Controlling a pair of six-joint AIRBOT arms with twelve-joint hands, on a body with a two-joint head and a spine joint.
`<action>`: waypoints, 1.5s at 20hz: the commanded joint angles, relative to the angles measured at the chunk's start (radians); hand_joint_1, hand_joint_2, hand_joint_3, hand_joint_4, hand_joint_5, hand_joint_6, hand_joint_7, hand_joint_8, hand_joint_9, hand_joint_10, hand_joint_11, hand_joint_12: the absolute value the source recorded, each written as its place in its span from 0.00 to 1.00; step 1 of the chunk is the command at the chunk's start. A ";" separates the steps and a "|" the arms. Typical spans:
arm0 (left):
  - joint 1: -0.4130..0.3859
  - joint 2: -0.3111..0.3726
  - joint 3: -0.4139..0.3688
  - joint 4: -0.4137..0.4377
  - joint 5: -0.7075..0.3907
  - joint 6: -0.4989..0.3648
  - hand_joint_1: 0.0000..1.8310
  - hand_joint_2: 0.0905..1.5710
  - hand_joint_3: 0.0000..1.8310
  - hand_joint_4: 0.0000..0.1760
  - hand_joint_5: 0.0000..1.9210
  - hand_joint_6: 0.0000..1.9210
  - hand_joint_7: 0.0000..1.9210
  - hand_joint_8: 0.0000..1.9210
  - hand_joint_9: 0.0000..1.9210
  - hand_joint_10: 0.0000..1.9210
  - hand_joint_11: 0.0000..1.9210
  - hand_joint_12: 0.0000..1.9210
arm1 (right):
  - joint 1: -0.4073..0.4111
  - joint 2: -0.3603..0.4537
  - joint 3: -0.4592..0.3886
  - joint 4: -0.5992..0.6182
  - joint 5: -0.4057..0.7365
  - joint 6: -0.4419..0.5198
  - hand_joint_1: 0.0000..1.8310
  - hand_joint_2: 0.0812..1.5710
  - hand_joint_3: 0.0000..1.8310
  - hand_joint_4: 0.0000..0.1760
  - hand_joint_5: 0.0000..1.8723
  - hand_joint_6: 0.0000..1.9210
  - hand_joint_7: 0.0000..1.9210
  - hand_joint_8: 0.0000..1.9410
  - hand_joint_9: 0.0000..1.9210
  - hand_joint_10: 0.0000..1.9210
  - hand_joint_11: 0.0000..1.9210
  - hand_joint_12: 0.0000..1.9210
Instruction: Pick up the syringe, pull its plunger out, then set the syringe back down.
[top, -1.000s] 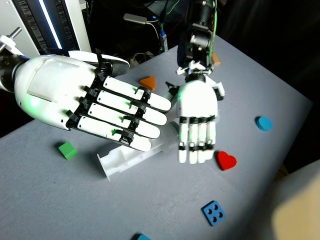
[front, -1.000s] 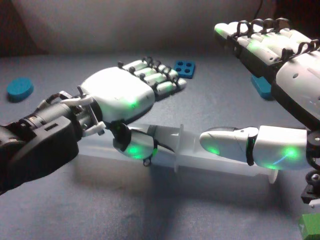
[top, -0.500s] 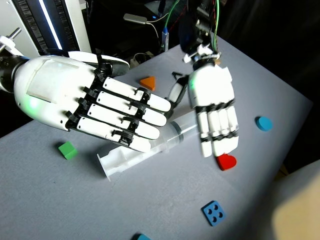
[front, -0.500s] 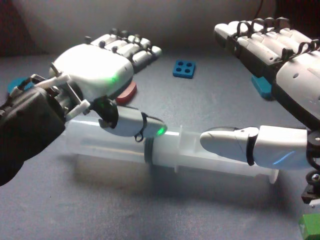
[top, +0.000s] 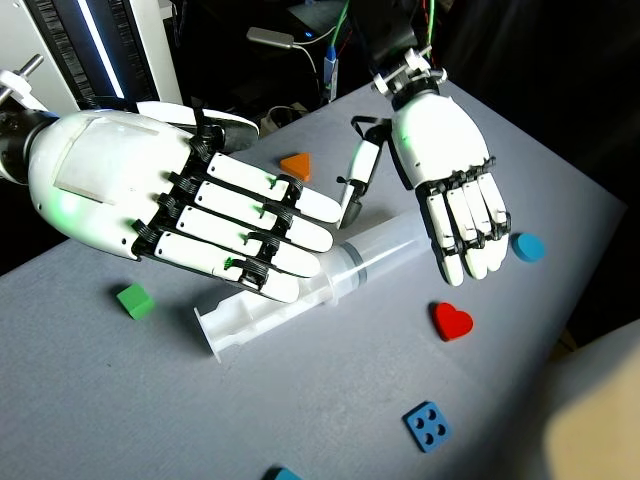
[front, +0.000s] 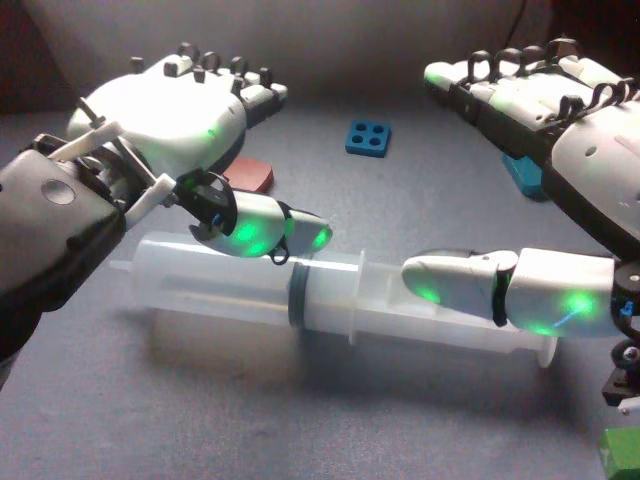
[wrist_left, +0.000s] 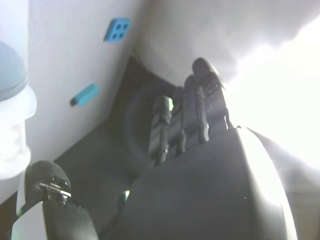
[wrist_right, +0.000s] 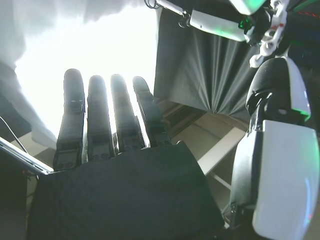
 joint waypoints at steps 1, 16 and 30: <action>-0.021 0.009 -0.004 0.041 -0.091 0.018 0.20 0.56 0.00 0.00 0.19 0.00 0.20 0.00 0.20 0.01 0.05 0.46 | 0.006 0.000 0.000 -0.052 0.102 0.004 0.15 0.62 0.00 0.00 0.21 0.01 0.24 0.01 0.23 0.01 0.09 0.48; -0.091 0.031 -0.074 -0.071 -0.154 0.116 0.35 0.81 0.00 0.37 0.72 1.00 0.73 1.00 0.75 1.00 0.74 1.00 | 0.001 0.000 0.000 -0.061 0.102 0.005 0.39 0.77 0.01 0.00 0.62 1.00 0.74 1.00 0.84 1.00 0.96 1.00; -0.127 0.038 -0.093 -0.071 -0.186 0.116 0.33 0.87 0.00 1.00 0.74 1.00 0.80 1.00 0.84 1.00 0.85 1.00 | 0.001 0.000 0.000 -0.061 0.102 0.005 0.35 0.89 0.00 1.00 0.68 1.00 0.76 1.00 0.85 1.00 0.95 1.00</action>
